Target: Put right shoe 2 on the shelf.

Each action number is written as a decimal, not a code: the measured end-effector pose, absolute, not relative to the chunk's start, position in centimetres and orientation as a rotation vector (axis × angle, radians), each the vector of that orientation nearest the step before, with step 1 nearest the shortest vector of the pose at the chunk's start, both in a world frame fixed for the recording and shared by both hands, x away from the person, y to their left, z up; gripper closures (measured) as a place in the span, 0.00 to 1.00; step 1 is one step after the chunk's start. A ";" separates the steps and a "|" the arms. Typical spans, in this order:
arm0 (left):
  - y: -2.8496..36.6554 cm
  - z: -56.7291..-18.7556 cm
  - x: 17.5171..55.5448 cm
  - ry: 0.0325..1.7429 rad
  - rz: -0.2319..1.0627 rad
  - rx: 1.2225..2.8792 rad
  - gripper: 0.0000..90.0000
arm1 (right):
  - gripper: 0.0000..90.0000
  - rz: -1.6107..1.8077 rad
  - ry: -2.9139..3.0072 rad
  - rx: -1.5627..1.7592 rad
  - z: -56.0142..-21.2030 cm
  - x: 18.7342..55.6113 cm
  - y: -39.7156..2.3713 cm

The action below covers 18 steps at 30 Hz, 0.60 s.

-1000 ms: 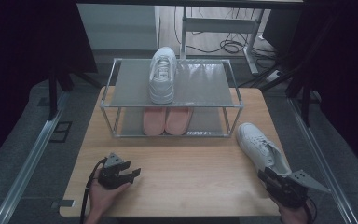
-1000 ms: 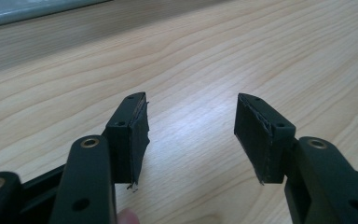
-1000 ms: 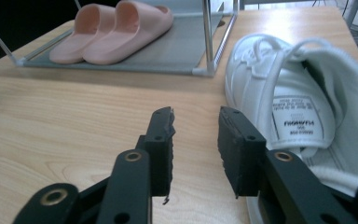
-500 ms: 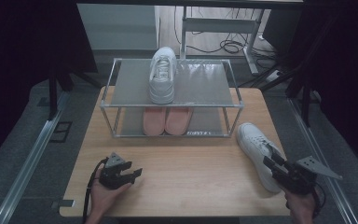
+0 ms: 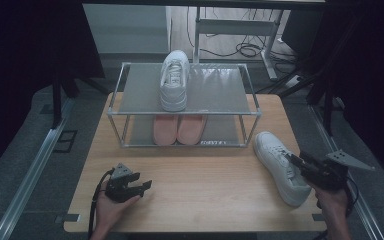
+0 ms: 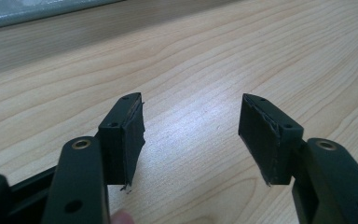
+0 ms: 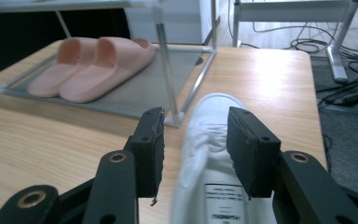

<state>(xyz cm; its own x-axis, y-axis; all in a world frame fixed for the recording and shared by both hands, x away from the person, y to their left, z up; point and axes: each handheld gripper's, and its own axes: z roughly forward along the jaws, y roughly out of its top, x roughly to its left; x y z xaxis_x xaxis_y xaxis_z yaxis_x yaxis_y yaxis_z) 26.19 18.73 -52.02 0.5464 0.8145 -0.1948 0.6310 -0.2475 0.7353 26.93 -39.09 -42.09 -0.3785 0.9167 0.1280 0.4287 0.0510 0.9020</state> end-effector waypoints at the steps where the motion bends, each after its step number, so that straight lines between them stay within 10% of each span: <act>1: 18.8 -52.0 26.2 1.166 0.282 1.976 0.45 | 0.61 1.295 1.854 1.356 -42.3 27.5 -39.6; 18: 18.9 -52.1 26.3 1.171 0.256 1.989 0.42 | 0.58 1.281 1.871 1.416 -44.9 29.7 -42.0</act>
<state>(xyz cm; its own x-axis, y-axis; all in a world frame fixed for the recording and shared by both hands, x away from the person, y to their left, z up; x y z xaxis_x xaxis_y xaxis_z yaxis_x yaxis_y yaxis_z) 26.30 18.86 -52.11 0.5518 0.8072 -0.2097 0.6461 -0.2548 0.7195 29.68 -42.00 -44.89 -0.3617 0.9177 0.1642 0.4850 0.0348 0.8738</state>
